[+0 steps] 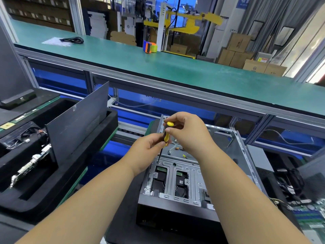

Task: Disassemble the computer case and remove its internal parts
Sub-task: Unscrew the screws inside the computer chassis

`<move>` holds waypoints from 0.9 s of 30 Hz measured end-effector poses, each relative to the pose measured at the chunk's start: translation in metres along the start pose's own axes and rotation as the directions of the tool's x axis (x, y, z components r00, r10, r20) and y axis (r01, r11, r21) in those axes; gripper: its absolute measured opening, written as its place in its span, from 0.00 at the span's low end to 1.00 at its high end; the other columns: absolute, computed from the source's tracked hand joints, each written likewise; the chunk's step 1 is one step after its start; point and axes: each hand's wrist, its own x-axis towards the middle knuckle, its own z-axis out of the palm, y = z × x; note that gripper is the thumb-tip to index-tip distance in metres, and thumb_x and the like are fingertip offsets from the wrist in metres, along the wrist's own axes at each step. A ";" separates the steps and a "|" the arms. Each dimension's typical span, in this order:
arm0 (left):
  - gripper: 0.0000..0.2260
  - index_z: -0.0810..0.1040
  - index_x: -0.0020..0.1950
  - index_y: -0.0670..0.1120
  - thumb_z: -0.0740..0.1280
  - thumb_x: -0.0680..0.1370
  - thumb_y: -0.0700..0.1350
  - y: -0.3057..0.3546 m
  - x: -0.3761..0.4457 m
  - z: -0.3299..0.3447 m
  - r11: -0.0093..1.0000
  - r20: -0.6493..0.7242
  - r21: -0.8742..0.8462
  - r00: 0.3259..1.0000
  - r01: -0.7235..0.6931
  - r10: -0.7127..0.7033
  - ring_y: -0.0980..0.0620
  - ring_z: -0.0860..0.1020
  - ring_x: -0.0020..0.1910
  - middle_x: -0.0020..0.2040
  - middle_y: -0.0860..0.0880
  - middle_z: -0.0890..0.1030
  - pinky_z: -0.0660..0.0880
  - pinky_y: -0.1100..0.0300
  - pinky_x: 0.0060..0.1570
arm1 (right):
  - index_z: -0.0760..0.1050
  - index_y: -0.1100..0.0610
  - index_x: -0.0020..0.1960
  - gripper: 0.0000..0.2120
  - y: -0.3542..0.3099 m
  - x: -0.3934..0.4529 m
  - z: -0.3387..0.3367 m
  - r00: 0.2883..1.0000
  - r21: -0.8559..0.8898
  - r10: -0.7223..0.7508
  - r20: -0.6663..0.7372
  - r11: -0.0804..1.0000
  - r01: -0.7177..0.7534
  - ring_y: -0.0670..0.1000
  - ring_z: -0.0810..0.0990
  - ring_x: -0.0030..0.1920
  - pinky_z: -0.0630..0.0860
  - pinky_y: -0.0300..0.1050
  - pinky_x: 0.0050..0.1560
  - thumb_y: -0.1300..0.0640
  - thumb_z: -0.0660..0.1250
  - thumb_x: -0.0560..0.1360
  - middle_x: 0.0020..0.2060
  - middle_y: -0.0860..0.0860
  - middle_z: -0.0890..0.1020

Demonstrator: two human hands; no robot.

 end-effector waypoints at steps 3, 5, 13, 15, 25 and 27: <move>0.12 0.80 0.58 0.56 0.64 0.81 0.41 -0.003 0.001 0.000 1.000 -0.039 -0.004 0.999 0.008 -0.008 0.62 0.80 0.54 0.52 0.56 0.84 0.73 0.68 0.56 | 0.81 0.49 0.51 0.12 -0.001 -0.001 -0.001 1.000 -0.035 -0.002 0.028 0.999 0.003 0.43 0.82 0.48 0.78 0.38 0.51 0.65 0.69 0.75 0.48 0.44 0.84; 0.10 0.82 0.56 0.53 0.67 0.79 0.41 -0.006 0.002 0.002 1.000 -0.091 0.002 0.996 0.007 -0.007 0.59 0.81 0.52 0.49 0.54 0.84 0.75 0.61 0.57 | 0.80 0.48 0.54 0.15 -0.001 -0.003 0.001 0.998 -0.061 -0.013 0.057 0.998 0.016 0.44 0.80 0.53 0.77 0.41 0.56 0.66 0.66 0.76 0.51 0.44 0.83; 0.06 0.81 0.48 0.51 0.74 0.74 0.42 -0.008 0.005 0.007 0.999 -0.159 0.032 0.987 -0.031 0.036 0.56 0.81 0.45 0.44 0.52 0.83 0.78 0.62 0.47 | 0.78 0.46 0.52 0.11 0.005 -0.012 0.013 0.990 -0.067 -0.041 -0.137 0.997 0.032 0.42 0.77 0.45 0.76 0.39 0.47 0.51 0.75 0.71 0.48 0.43 0.76; 0.06 0.80 0.45 0.51 0.74 0.73 0.42 -0.007 0.005 0.009 0.998 -0.184 0.047 0.982 -0.047 0.054 0.61 0.79 0.39 0.41 0.54 0.82 0.75 0.69 0.41 | 0.76 0.49 0.46 0.11 0.004 -0.011 0.014 0.982 -0.078 -0.018 -0.189 0.997 0.003 0.44 0.78 0.44 0.76 0.40 0.44 0.52 0.77 0.70 0.44 0.44 0.78; 0.09 0.78 0.58 0.57 0.68 0.79 0.46 -0.008 0.004 0.004 0.998 -0.038 -0.055 0.999 -0.010 0.008 0.59 0.79 0.56 0.54 0.55 0.82 0.75 0.60 0.58 | 0.81 0.50 0.49 0.10 0.001 -0.004 0.005 0.998 -0.008 0.017 -0.059 1.000 -0.018 0.44 0.82 0.45 0.79 0.41 0.48 0.62 0.75 0.71 0.43 0.44 0.83; 0.12 0.77 0.59 0.61 0.64 0.81 0.45 -0.007 0.001 0.003 0.996 -0.005 -0.094 1.000 -0.010 0.010 0.63 0.77 0.59 0.56 0.59 0.82 0.73 0.67 0.58 | 0.81 0.50 0.52 0.11 0.002 -0.003 0.005 0.999 0.008 0.016 -0.031 1.000 -0.016 0.45 0.82 0.48 0.80 0.44 0.50 0.63 0.73 0.73 0.45 0.45 0.84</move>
